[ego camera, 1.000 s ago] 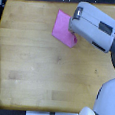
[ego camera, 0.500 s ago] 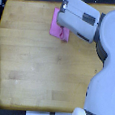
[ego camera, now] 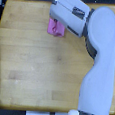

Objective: Folding a cloth

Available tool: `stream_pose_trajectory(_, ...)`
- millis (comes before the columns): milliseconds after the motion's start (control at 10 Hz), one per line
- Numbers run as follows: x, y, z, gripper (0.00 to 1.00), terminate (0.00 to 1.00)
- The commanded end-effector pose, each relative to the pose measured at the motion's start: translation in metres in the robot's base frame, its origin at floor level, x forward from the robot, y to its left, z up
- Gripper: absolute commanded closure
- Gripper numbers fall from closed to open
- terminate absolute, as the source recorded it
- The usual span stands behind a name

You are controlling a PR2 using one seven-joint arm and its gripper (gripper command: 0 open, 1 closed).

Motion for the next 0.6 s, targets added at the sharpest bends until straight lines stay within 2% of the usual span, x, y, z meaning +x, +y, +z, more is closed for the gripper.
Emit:
stream_pose_trajectory(0,0.002,0.043,-0.032,1.00,0.00)
stream_pose_trajectory(300,-0.003,0.059,-0.041,1.00,0.00)
stream_pose_trajectory(500,0.007,0.068,-0.037,1.00,0.00)
